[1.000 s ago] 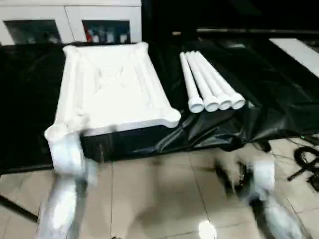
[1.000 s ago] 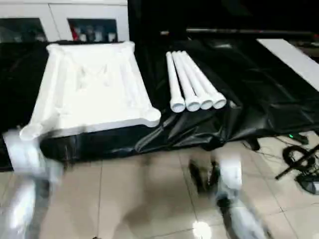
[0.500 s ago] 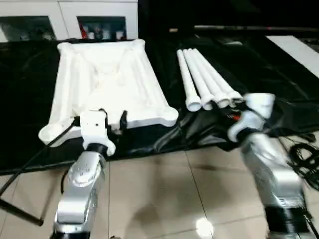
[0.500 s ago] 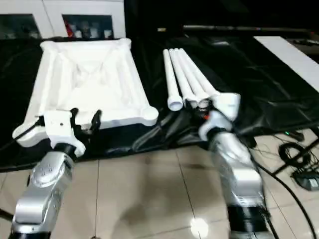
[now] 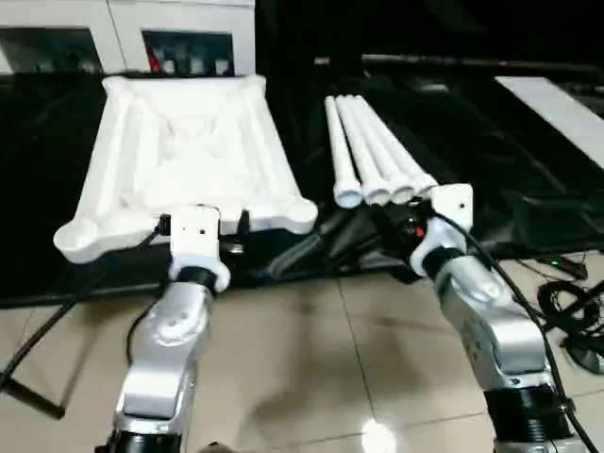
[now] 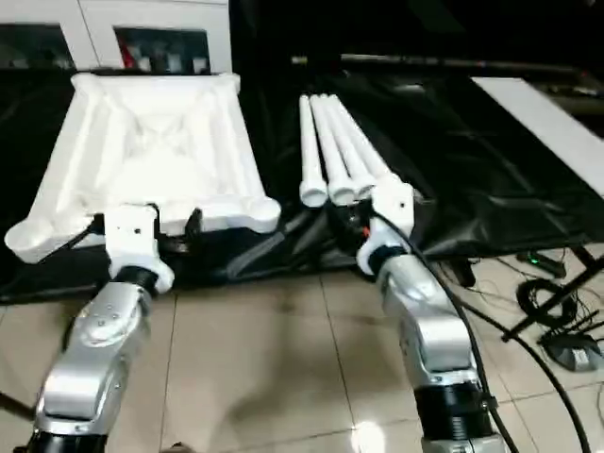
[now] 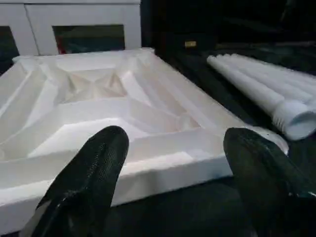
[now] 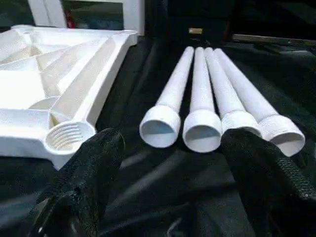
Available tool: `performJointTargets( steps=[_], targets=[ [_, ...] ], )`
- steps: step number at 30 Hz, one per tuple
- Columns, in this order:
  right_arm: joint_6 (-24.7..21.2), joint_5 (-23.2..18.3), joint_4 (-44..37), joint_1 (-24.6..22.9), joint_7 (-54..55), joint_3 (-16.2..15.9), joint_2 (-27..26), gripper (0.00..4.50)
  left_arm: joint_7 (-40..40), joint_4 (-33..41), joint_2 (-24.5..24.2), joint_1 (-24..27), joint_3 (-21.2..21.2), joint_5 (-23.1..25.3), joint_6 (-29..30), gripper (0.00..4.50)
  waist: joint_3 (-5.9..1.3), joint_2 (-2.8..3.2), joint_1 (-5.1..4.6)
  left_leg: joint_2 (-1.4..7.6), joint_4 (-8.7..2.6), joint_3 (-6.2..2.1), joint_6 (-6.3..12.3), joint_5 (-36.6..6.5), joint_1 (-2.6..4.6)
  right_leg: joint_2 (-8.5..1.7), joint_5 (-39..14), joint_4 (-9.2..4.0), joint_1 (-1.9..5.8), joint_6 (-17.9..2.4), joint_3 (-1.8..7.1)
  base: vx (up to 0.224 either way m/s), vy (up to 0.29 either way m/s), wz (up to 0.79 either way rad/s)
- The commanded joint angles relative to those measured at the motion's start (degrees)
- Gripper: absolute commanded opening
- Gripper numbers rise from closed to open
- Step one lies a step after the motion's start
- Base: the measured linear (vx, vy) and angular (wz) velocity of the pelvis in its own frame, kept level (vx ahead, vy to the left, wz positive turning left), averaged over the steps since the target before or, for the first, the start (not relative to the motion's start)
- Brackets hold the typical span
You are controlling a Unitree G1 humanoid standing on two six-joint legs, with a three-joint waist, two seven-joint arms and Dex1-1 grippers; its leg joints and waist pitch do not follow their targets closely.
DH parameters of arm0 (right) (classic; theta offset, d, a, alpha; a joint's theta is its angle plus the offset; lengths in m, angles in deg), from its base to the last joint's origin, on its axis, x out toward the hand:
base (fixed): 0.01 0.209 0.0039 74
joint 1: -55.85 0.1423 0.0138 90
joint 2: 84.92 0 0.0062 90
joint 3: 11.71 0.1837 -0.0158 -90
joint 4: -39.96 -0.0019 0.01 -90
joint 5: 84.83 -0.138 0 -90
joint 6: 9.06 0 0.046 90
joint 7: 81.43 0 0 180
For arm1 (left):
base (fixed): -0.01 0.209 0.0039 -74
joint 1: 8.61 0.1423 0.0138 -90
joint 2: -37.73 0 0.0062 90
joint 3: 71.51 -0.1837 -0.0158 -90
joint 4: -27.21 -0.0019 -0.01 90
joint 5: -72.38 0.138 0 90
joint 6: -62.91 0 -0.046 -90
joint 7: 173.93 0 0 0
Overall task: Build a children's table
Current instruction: Move to table
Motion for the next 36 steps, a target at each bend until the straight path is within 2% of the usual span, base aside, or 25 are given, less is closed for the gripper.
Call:
performJointTargets(
  steps=[1,4,8,9,10,12,13,14,15,18,19,20,21,23,25,26,27,28,29,31,32,33,34,35,36],
  targets=[
    [0.4,0.4,-1.0,-0.6,-0.6,-0.3,0.3,3.55,-1.0,0.1,-0.3,-0.7,0.1,0.7,0.5,3.62,-3.03,0.5,0.74,2.63,-3.7,-0.55,3.45,-6.3,0.74,-6.73,-8.1,-6.39,3.25,4.2,4.39,-0.048,-0.053,0.09],
    [1.1,1.0,-1.3,-1.6,-1.8,-1.2,0.7,3.55,-2.1,0.2,-0.4,-1.1,0.1,0.3,-0.6,3.62,-2.25,0.54,1.39,2.63,-4.39,-0.31,1.49,-9.6,1.27,-6.98,-18.0,-7.5,2.73,4.7,4.27,0.0,0.0,0.0],
    [1.8,2.3,-1.4,-2.4,-2.2,-2.0,1.0,3.55,-1.4,0.3,-0.3,-1.3,0.3,0.1,-0.4,3.62,-2.33,0.86,1.63,3.86,-5.61,-0.96,-0.74,-16.2,2.59,-7.38,-21.8,-7.27,2.84,2.9,4.24,0.0,0.0,0.0],
    [2.0,2.4,-1.3,-2.6,-2.0,-1.9,0.9,3.55,-1.2,0.3,-0.3,-1.3,0.3,0.0,-0.3,3.62,-1.72,0.98,1.36,3.86,-6.22,-0.92,-1.15,-23.2,3.97,-7.39,-26.8,-8.14,2.92,1.9,3.85,0.0,0.0,0.0],
    [2.0,2.4,-1.3,-2.6,-2.0,-1.8,0.9,3.55,-1.2,0.3,-0.3,-1.3,0.3,0.0,-0.3,3.62,-1.56,0.98,1.27,3.66,-6.31,-0.83,-1.13,-25.4,4.34,-7.31,-29.4,-8.54,3.18,1.8,3.56,0.0,0.0,0.0],
    [2.2,2.6,-0.8,-2.8,-1.6,-1.4,0.9,3.55,-1.7,0.3,-0.4,-1.0,-0.3,-0.1,-0.2,3.62,-1.12,1.07,1.01,3.33,-6.37,-0.61,-0.87,-29.6,5.81,-7.11,-34.8,-9.7,3.47,1.9,2.93,0.0,0.0,0.0],
    [2.4,2.7,-0.6,-2.9,-1.5,-1.2,0.9,3.55,-1.8,0.2,-0.3,-0.9,-0.5,0.1,-0.2,3.62,-1.15,1.09,0.91,3.09,-6.47,-0.46,-0.48,-29.5,6.11,-7.21,-35.4,-10.25,4.12,1.9,2.91,0.0,0.0,0.0],
    [2.6,2.7,-0.5,-3.1,-1.5,-1.0,0.9,3.55,-2.1,0.1,-0.1,-0.7,-0.7,0.2,-0.3,3.62,-1.33,1.12,0.96,3.14,-6.65,-0.45,-0.29,-28.2,6.0,-7.38,-34.2,-10.17,4.63,1.6,3.03,0.075,0.029,-0.08],
    [2.8,2.8,-0.5,-3.3,-1.6,-0.8,1.1,3.55,-2.6,0.0,0.1,-0.4,-1.4,0.5,-0.5,3.62,-1.85,1.08,1.24,3.26,-7.27,-0.27,0.66,-22.8,4.99,-7.44,-28.4,-9.38,5.98,0.1,3.81,0.075,0.029,-0.08],
    [2.7,3.0,-0.8,-3.7,-1.6,-0.5,1.2,3.55,-2.8,0.1,0.3,-0.3,-2.0,0.7,-0.4,3.62,-2.89,1.06,1.53,2.99,-6.92,0.27,2.57,-14.1,4.65,-6.99,-16.3,-7.63,6.81,-3.7,4.28,0.102,0.011,-0.01],
    [2.7,3.1,-0.9,-3.8,-1.7,-0.4,1.2,3.55,-2.8,0.1,0.3,-0.3,-2.2,0.8,-0.4,3.62,-3.29,1.01,1.59,2.72,-6.58,0.44,3.69,-10.0,4.53,-6.71,-9.5,-6.66,7.19,-5.8,4.28,0.114,0.0,0.03],
    [2.7,3.2,-0.9,-3.9,-1.6,-0.2,1.2,3.55,-2.8,0.0,0.3,-0.4,-2.4,0.8,-0.3,3.62,-3.46,1.03,1.57,2.39,-6.3,0.56,4.28,-8.1,4.3,-6.57,-6.5,-6.23,7.47,-6.6,4.31,0.092,-0.004,0.02],
    [2.7,3.2,-1.0,-4.0,-1.5,-0.2,1.2,3.55,-2.8,0.0,0.3,-0.4,-2.4,0.7,-0.3,3.62,-3.76,0.89,1.7,1.48,-5.48,0.75,5.62,-3.5,3.29,-6.23,0.6,-5.41,8.53,-8.2,4.63,0.092,-0.004,0.02],
    [2.7,3.3,-1.1,-4.2,-1.4,-0.1,1.2,3.55,-2.8,-0.3,0.4,-0.5,-2.5,0.7,-0.3,3.62,-4.3,0.99,1.86,0.81,-4.84,0.55,7.46,0.9,3.11,-5.43,8.9,-4.26,9.09,-8.7,4.66,0.107,-0.005,0.08],
    [2.7,3.4,-1.2,-4.3,-1.4,-0.1,1.2,3.55,-2.9,-0.5,0.4,-0.6,-2.5,0.7,-0.4,3.62,-4.49,0.92,1.5,0.58,-4.23,0.02,10.28,4.8,3.18,-4.51,15.4,-3.08,9.1,-8.3,4.54,0.117,-0.004,0.11],
    [2.7,3.5,-1.4,-4.4,-1.4,0.0,1.2,3.55,-3.0,-0.5,0.5,-0.7,-2.4,0.7,-0.4,3.62,-4.37,0.75,1.27,0.41,-3.74,-0.17,11.89,6.4,3.59,-4.05,18.2,-2.4,8.63,-8.3,4.86,0.11,-0.006,0.14],
    [2.8,3.5,-1.5,-4.5,-1.5,0.0,1.3,3.55,-3.1,-0.5,0.6,-0.7,-2.4,0.7,-0.4,3.62,-4.31,0.66,1.27,0.07,-3.17,-0.34,13.22,7.6,3.52,-3.77,20.5,-1.89,8.77,-8.5,5.24,0.11,-0.006,0.14],
    [2.8,3.5,-1.5,-4.6,-1.5,0.1,1.4,3.55,-3.1,-0.6,0.7,-0.7,-2.5,0.7,-0.4,3.62,-4.22,0.64,1.32,-0.16,-2.95,-0.32,13.59,7.4,3.48,-3.66,21.4,-1.74,8.81,-8.6,5.52,0.101,-0.006,0.18],
    [2.8,3.5,-1.5,-4.6,-1.5,0.1,1.4,3.55,-3.2,-0.6,0.7,-0.7,-2.5,0.7,-0.5,3.62,-4.3,0.5,1.52,-0.78,-2.47,-0.29,13.67,7.3,2.81,-3.42,22.9,-1.65,9.77,-8.8,6.05,0.084,-0.005,0.19],
    [2.9,3.7,-1.5,-4.7,-1.4,0.2,1.4,3.55,-3.1,-0.8,0.7,-0.8,-2.5,0.7,-0.5,3.62,-4.12,0.33,1.89,-1.34,-2.26,-0.33,12.98,5.9,2.64,-2.49,24.7,-1.73,10.4,-8.1,7.08,0.077,-0.003,0.21],
    [3.0,3.8,-1.4,-4.6,-1.4,0.2,1.4,3.55,-3.1,-0.8,0.7,-0.9,-2.5,0.6,-0.5,3.62,-3.93,0.8,1.73,-0.36,-2.79,-0.77,12.72,5.2,3.89,-2.15,23.8,-1.33,9.45,-7.5,7.02,0.064,-0.004,0.27],
    [3.0,4.0,-1.3,-4.5,-1.4,0.2,1.3,3.55,-3.1,-0.9,0.6,-1.0,-2.5,0.6,-0.5,3.62,-4.23,1.16,1.13,1.46,-3.06,-1.94,14.55,6.9,6.53,-1.85,21.8,0.04,7.6,-6.8,6.48,0.064,-0.004,0.27],
    [3.0,4.0,-1.3,-4.5,-1.4,0.2,1.3,3.55,-3.1,-1.0,0.6,-1.0,-2.4,0.6,-0.5,3.62,-4.14,0.97,0.42,2.47,-3.14,-2.9,16.74,8.6,7.39,-2.05,20.3,0.72,6.56,-6.3,6.19,0.058,-0.021,0.18],
    [3.1,4.1,-1.2,-4.4,-1.5,0.2,1.2,3.55,-3.0,-1.0,0.6,-1.1,-2.4,0.6,-0.5,3.62,-3.93,0.71,0.17,3.68,-2.89,-3.61,21.01,10.1,8.4,-3.75,15.6,0.54,5.23,-6.7,6.29,0.0,0.0,0.0],
    [3.1,4.2,-1.1,-4.3,-1.5,0.1,1.2,3.55,-3.0,-1.1,0.6,-1.1,-2.4,0.6,-0.5,3.62,-3.28,-0.49,1.17,-0.92,-1.2,-0.78,19.63,6.1,3.88,-4.03,15.9,-2.18,9.61,-8.0,8.96,0.0,0.0,0.0]
  ],
)
